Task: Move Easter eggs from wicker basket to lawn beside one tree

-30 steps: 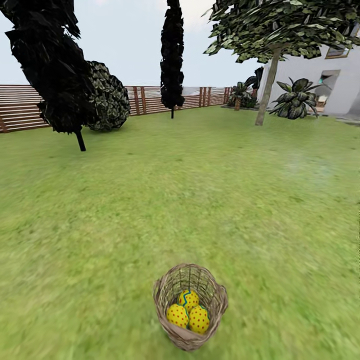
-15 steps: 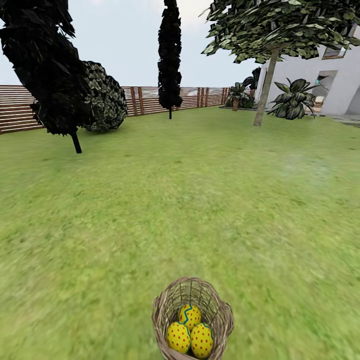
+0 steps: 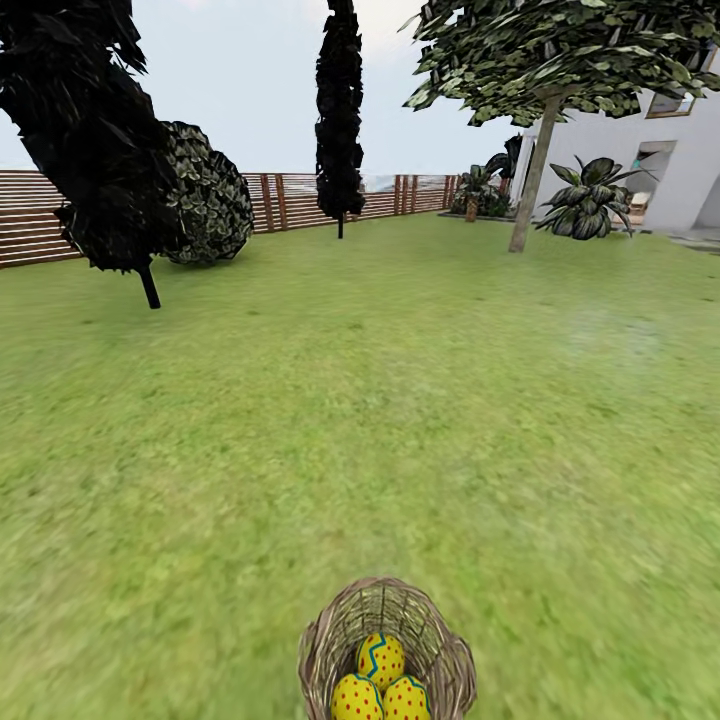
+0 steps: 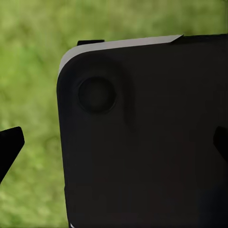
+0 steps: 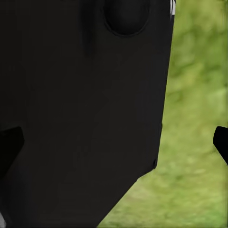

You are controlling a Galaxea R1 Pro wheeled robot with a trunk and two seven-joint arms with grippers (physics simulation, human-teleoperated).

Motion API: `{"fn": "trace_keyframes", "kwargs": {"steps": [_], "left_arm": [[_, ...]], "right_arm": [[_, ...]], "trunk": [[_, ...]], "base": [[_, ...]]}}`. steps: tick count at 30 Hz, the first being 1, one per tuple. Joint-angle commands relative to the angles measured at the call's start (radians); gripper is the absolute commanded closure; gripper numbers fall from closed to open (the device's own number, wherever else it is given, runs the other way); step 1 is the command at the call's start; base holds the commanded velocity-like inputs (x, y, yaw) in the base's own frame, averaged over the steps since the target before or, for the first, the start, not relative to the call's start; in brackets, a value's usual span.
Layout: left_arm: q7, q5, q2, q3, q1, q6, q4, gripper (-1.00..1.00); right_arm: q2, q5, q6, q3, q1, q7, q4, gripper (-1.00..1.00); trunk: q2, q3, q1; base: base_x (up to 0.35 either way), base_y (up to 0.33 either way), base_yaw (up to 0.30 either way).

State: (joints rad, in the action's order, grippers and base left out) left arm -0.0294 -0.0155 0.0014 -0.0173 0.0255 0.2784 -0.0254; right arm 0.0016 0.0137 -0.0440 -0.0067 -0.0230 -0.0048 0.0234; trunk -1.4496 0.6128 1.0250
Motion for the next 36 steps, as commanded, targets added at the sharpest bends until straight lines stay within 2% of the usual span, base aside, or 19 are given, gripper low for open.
{"fn": "trace_keyframes", "kwargs": {"steps": [1, 5, 7, 8, 11, 12, 16, 24, 29, 32, 34, 36], "left_arm": [[-0.001, -0.001, 0.0, -0.001, 0.001, 0.004, 0.001, -1.0], [-0.001, -0.001, 0.0, -0.001, 0.001, 0.004, 0.001, -1.0], [-0.002, -0.001, 0.0, -0.001, 0.001, 0.004, 0.001, -1.0], [-0.001, -0.001, 0.0, -0.001, 0.001, 0.004, 0.001, -1.0], [-0.001, -0.001, 0.0, -0.001, 0.001, 0.004, 0.001, -1.0], [-0.002, -0.001, 0.0, -0.001, 0.001, 0.004, 0.001, -1.0], [-0.002, -0.001, 0.0, -0.001, 0.001, 0.004, 0.001, -1.0], [-0.001, -0.001, 0.0, -0.001, 0.0, 0.004, 0.001, -1.0], [-0.001, -0.001, 0.0, -0.001, 0.0, 0.004, 0.001, -1.0], [-0.001, -0.001, -0.002, -0.001, 0.001, 0.004, 0.001, -1.0], [-0.001, -0.001, -0.002, 0.0, 0.001, 0.004, 0.001, -1.0], [-0.001, -0.001, -0.003, 0.0, 0.0, 0.004, 0.001, -1.0]], "right_arm": [[-0.004, 0.001, -0.005, -0.002, 0.0, 0.003, 0.002, -1.0], [-0.03, -0.004, -0.008, -0.005, 0.005, 0.019, 0.011, -1.0], [-0.054, -0.022, -0.014, -0.024, 0.005, 0.056, 0.014, -1.0], [-0.076, -0.04, -0.022, -0.049, 0.005, 0.099, 0.015, -1.0], [-0.118, -0.065, -0.029, -0.09, 0.005, 0.191, 0.016, -1.0], [-0.145, -0.074, -0.03, -0.11, 0.006, 0.261, 0.015, -1.0], [-0.2, -0.093, -0.034, -0.145, 0.007, 0.422, 0.016, -1.0], [-0.221, -0.113, -0.035, -0.173, -0.001, 0.467, 0.019, -1.0], [-0.225, -0.115, -0.034, -0.204, -0.001, 0.548, 0.085, -1.0], [-0.22, -0.115, -0.03, -0.215, 0.005, 0.581, 0.181, -1.0], [-0.214, -0.115, -0.017, -0.218, 0.016, 0.592, 0.289, -1.0], [-0.205, -0.116, 0.036, -0.221, 0.052, 0.598, 0.423, -1.0]], "trunk": [[0.0, 0.001, 0.0], [0.0, 0.001, 0.0], [0.0, 0.001, 0.0], [0.0, 0.001, 0.0], [0.0, 0.001, 0.0], [0.0, 0.001, 0.0], [0.0, 0.001, 0.0], [0.0, 0.001, 0.0], [0.0, 0.001, 0.0], [0.0, 0.001, 0.0], [0.0, 0.001, 0.0], [0.0, 0.001, 0.0]], "base": [[0.016, 0.0, 0.0], [0.008, 0.0, 0.0], [0.003, 0.0, 0.0], [0.002, 0.0, 0.0], [0.001, 0.0, 0.0], [0.0, 0.0, 0.0], [0.0, 0.0, 0.0], [0.0, 0.0, 0.0], [0.0, 0.0, 0.0], [0.0, 0.0, 0.0], [0.0, 0.0, 0.0], [0.0, 0.0, 0.0]]}}
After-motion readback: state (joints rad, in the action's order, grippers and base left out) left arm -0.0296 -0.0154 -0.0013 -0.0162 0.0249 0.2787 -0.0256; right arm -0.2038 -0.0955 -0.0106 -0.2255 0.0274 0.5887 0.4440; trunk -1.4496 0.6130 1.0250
